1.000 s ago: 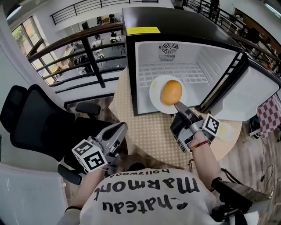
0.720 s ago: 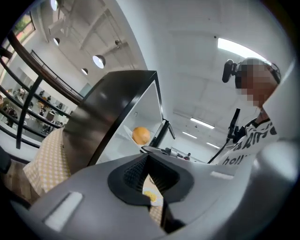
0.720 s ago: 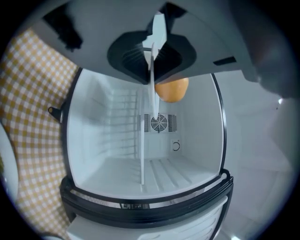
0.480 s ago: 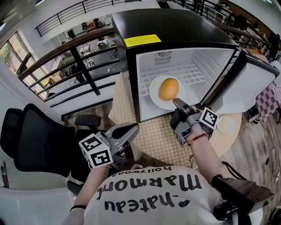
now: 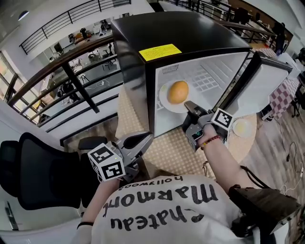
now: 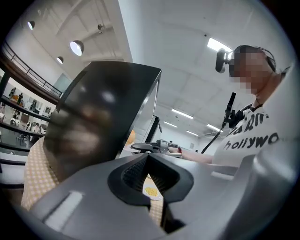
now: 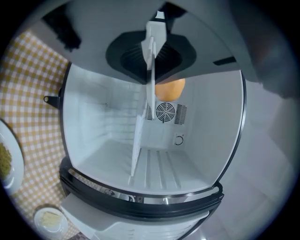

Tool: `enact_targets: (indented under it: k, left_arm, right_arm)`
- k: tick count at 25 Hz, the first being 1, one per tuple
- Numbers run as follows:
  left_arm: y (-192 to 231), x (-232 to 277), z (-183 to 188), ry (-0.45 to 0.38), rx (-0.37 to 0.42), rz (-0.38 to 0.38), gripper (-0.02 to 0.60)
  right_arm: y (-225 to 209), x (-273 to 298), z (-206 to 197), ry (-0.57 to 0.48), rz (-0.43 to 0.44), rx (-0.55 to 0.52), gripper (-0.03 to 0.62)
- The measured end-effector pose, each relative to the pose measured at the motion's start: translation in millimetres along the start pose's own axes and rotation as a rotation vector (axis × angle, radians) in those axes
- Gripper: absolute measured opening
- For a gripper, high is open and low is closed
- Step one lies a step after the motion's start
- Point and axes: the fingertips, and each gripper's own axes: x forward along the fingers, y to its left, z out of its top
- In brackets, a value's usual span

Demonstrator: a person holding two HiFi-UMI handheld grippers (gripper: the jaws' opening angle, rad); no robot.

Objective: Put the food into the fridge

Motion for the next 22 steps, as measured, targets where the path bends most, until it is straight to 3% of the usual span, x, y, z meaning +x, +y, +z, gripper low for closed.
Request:
enact_targets:
  k: [7, 22]
  left_arm:
    - [13, -9, 0, 0.005, -0.013, -0.016, 0.006]
    - [27, -16, 0, 0.012, 0.0, -0.041, 0.006]
  right_arm:
    - [4, 14, 10, -0.09, -0.04, -0.08, 0.032]
    - [5, 25, 10, -0.061, -0.27, -0.386, 0.08]
